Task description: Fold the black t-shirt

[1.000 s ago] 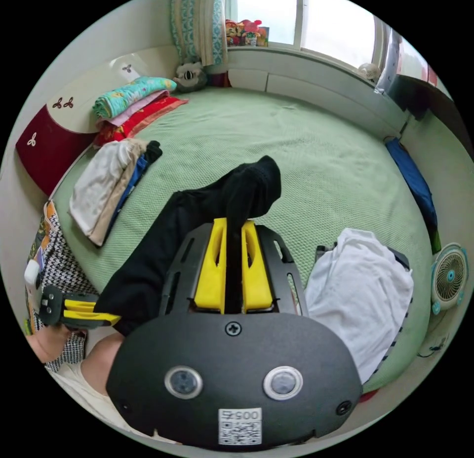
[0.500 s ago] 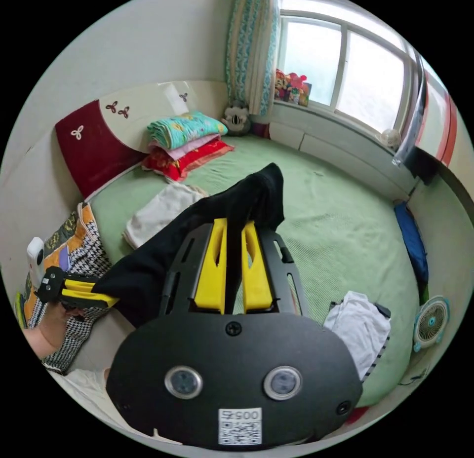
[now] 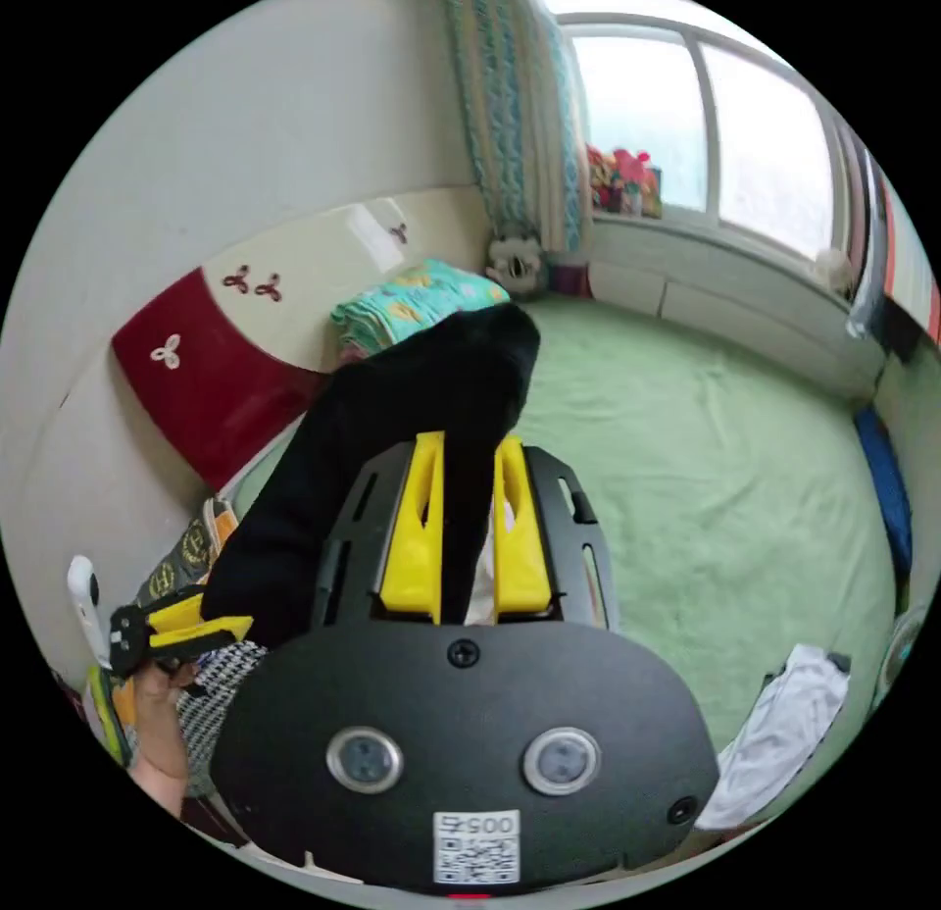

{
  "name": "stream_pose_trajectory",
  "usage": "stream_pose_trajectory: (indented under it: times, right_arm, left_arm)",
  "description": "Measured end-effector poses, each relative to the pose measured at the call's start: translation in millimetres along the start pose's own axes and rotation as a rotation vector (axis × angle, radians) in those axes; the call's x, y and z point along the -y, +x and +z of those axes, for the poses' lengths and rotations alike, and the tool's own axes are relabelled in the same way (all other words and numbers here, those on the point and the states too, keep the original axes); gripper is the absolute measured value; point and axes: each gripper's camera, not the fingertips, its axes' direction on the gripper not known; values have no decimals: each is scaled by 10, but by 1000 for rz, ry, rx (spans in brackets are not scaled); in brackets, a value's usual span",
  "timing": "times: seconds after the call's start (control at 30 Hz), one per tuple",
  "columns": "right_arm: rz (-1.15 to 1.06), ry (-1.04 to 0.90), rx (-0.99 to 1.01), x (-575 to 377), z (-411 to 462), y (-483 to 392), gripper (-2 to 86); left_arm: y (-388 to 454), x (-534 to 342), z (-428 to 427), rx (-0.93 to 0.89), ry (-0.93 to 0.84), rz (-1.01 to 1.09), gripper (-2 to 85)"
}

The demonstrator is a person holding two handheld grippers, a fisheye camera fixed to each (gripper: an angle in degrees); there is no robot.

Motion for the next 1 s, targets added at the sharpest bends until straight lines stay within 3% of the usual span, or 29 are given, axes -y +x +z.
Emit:
stream_pose_trajectory:
  times: [0.1, 0.33, 0.43, 0.53, 0.63, 0.8, 0.87, 1.0]
  right_arm:
    - [65, -110, 12, -432, 536, 255, 95]
    - [-173, -223, 187, -1686, 777, 1, 131]
    - [-198, -291, 209, -2134, 882, -274, 136]
    - [-120, -391, 241, -2344, 1146, -397, 94]
    - [-95, -359, 196, -2376, 1058, -411, 2]
    - [-108, -275, 176, -2505, 494, -347, -16]
    - [-107, -308, 139, -2603, 585, -311, -16]
    - [-14, -393, 221, -2872, 960, -114, -11]
  left_arm:
    - [-360, -209, 631, 86, -142, -177, 76]
    - [-440, -485, 415, -11, 72, -140, 89]
    - [-311, -342, 471, -8, 40, -101, 91]
    - [-194, -279, 693, 26, -27, -104, 90]
    - [-59, -292, 726, 65, -24, -102, 88]
    - [173, -332, 758, 71, -19, -85, 78]
    - [184, -351, 990, 140, -107, -120, 71]
    - [68, -517, 1174, 88, -121, -238, 58]
